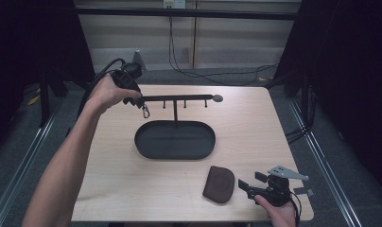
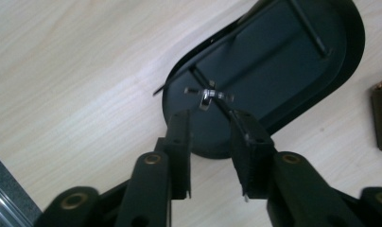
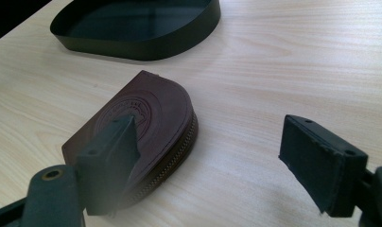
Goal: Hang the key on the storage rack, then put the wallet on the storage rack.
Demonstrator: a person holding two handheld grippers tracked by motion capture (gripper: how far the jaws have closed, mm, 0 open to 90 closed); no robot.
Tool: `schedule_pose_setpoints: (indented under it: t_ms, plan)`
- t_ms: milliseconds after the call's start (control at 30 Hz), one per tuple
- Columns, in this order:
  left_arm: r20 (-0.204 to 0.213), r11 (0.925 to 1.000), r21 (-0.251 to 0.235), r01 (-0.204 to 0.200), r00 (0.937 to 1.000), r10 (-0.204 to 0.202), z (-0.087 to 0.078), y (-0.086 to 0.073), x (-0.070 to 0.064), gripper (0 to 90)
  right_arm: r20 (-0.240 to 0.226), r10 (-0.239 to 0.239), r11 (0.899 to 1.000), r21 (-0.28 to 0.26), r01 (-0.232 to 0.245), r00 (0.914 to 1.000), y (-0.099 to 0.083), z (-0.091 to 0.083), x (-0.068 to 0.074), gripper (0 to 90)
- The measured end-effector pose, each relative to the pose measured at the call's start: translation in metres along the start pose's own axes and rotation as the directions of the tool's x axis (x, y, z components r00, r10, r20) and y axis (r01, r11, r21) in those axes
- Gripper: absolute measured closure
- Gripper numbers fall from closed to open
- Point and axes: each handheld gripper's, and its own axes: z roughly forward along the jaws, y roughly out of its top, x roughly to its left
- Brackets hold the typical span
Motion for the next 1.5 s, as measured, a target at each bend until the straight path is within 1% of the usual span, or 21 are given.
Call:
schedule_pose_setpoints:
  t_ms: [67,167,300,367,433,600,667,733,867,900,933,967,1033,1233,1300,1333,1367,1400,1433,1467,1500]
  plan:
    - [-0.009,0.9999,-0.013,0.011,0.9999,-0.011,-0.002,-0.004,0.001,66.6,-0.002,-0.005,1.000,0.001,0.005,1.0000,0.000,0.000,0.001,19.9]
    - [0.023,0.9999,-0.016,0.000,0.9997,0.000,-0.005,-0.013,0.002,65.8,0.002,-0.009,1.000,0.001,0.009,1.0000,0.000,0.000,0.001,19.9]
    - [0.034,0.9993,-0.036,0.002,0.9994,-0.001,-0.006,-0.025,0.002,65.9,0.001,-0.011,1.000,0.000,0.011,0.9999,0.000,0.000,0.002,19.9]
    - [0.024,0.9987,-0.051,0.007,0.9997,-0.006,-0.008,-0.032,0.002,65.3,0.001,-0.015,1.000,0.001,0.015,0.9999,-0.001,0.000,0.002,19.9]
    - [0.022,0.9993,-0.037,0.006,0.9997,-0.005,-0.006,-0.038,0.001,63.0,0.002,-0.015,1.000,0.003,0.015,0.9999,0.000,0.000,0.002,20.0]
    - [0.012,0.9988,-0.046,-0.019,0.9997,0.020,-0.007,-0.051,-0.001,59.9,0.005,-0.017,1.000,0.005,0.017,0.9998,0.000,0.000,0.002,20.0]
    - [0.007,0.9982,-0.058,-0.012,0.9999,0.012,-0.008,-0.056,-0.001,58.2,0.006,-0.019,1.000,0.005,0.019,0.9998,0.000,0.000,0.002,20.0]
    - [0.025,0.9960,-0.087,-0.018,0.9995,0.020,-0.009,-0.064,0.000,56.3,0.006,-0.018,1.000,0.005,0.018,0.9998,0.000,0.000,0.002,20.0]
    - [0.015,0.9934,-0.112,-0.024,0.9996,0.026,-0.009,-0.077,0.001,54.1,0.007,-0.018,1.000,0.007,0.018,0.9998,0.000,0.001,0.002,19.9]
    - [0.016,0.9915,-0.129,-0.014,0.9997,0.016,-0.008,-0.081,0.001,53.2,0.007,-0.018,1.000,0.007,0.018,0.9998,0.000,0.001,0.002,19.9]
    - [-0.005,0.9865,-0.163,0.001,1.0000,-0.002,-0.007,-0.086,0.000,52.4,0.007,-0.018,1.000,0.008,0.018,0.9998,0.000,0.001,0.002,19.9]
    - [-0.010,0.9841,-0.177,0.000,0.9999,-0.002,-0.006,-0.089,0.000,50.8,0.006,-0.017,1.000,0.008,0.017,0.9998,0.000,0.001,0.002,19.9]
    - [-0.002,0.9812,-0.193,-0.006,1.0000,0.006,0.000,-0.096,0.000,49.2,0.006,-0.018,1.000,0.008,0.018,0.9998,0.000,0.001,0.002,20.0]
    - [-0.002,0.9700,-0.243,0.014,0.9999,-0.015,0.015,-0.115,0.003,41.5,0.008,-0.015,1.000,0.008,0.015,0.9999,0.000,0.002,0.002,20.0]
    - [0.030,0.9660,-0.258,0.017,0.9995,-0.010,0.019,-0.122,0.003,39.0,0.008,-0.012,1.000,0.011,0.012,0.9999,0.001,0.003,0.002,20.6]
    - [0.040,0.9639,-0.266,0.015,0.9992,-0.005,0.022,-0.128,0.003,37.5,0.007,-0.011,1.000,0.011,0.011,0.9999,0.001,0.003,0.002,21.2]
    - [0.040,0.9639,-0.266,0.015,0.9992,-0.005,0.022,-0.128,0.003,35.3,0.007,-0.011,1.000,0.011,0.011,0.9999,0.001,0.003,0.002,21.2]
    - [0.043,0.9608,-0.277,0.018,0.9991,-0.006,0.023,-0.131,0.003,35.3,0.006,-0.009,1.000,0.011,0.009,0.9999,0.001,0.003,0.002,22.0]
    - [0.063,0.9576,-0.287,0.017,0.9980,0.002,0.024,-0.134,0.004,34.0,0.006,-0.008,1.000,0.011,0.008,1.0000,0.001,0.002,0.002,22.1]
    - [0.062,0.9474,-0.319,0.028,0.9981,-0.009,0.025,-0.139,0.002,33.4,0.008,-0.005,1.000,0.010,0.005,1.0000,0.001,0.002,0.002,22.1]
    - [0.044,0.9430,-0.332,0.021,0.9990,-0.007,0.026,-0.142,0.001,32.2,0.009,-0.003,1.000,0.008,0.003,1.0000,0.001,0.002,0.002,21.9]
